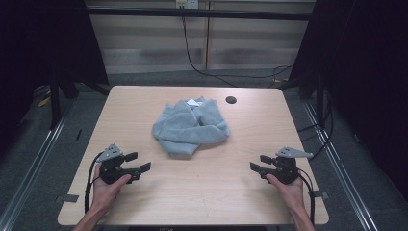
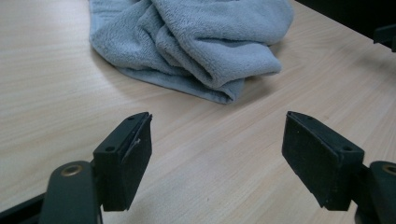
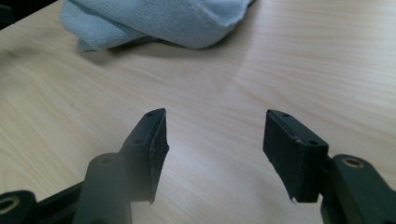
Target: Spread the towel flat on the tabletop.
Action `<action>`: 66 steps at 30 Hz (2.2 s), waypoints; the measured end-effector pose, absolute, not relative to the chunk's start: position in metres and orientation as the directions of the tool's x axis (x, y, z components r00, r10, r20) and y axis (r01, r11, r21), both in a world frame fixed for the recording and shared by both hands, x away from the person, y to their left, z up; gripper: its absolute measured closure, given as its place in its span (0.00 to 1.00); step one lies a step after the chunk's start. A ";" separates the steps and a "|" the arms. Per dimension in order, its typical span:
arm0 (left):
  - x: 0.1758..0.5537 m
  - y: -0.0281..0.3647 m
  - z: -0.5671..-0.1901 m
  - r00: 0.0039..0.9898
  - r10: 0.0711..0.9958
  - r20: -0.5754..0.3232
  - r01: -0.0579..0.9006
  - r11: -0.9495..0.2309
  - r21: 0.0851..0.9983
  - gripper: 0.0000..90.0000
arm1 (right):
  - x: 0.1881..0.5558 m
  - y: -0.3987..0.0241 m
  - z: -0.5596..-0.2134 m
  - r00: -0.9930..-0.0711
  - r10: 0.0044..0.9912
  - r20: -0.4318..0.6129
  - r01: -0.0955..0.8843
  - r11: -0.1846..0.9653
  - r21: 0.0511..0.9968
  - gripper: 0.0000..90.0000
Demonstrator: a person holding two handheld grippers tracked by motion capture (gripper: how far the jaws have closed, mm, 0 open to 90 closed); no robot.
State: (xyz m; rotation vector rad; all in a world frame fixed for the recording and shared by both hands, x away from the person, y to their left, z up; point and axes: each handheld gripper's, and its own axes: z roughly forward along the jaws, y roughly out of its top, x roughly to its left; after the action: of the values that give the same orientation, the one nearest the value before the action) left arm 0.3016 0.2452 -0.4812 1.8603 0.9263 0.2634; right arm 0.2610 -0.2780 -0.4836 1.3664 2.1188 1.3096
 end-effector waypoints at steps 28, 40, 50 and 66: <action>0.302 0.252 -0.480 0.686 0.695 -0.216 0.484 -0.214 0.848 0.28 | 0.411 -0.162 -0.472 -0.634 0.744 0.209 0.577 0.276 0.769 0.21; 0.301 0.255 -0.482 0.676 0.705 -0.214 0.488 -0.211 0.847 0.28 | 0.409 -0.147 -0.506 -0.619 0.758 0.207 0.609 0.297 0.736 0.88; 0.298 0.248 -0.481 0.691 0.694 -0.202 0.480 -0.232 0.846 0.28 | 0.367 -0.151 -0.506 -0.672 0.721 0.170 0.577 0.366 0.730 0.91; 0.292 0.238 -0.477 0.711 0.673 -0.206 0.479 -0.247 0.842 0.30 | 0.299 -0.181 -0.502 -0.727 0.658 0.198 0.566 0.410 0.715 0.90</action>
State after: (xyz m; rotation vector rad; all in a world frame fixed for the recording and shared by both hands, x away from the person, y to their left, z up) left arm 0.2917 0.2377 -0.4774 1.9022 0.8920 0.2395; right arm 0.2986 -0.1805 -0.5021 1.1072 2.5400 1.2188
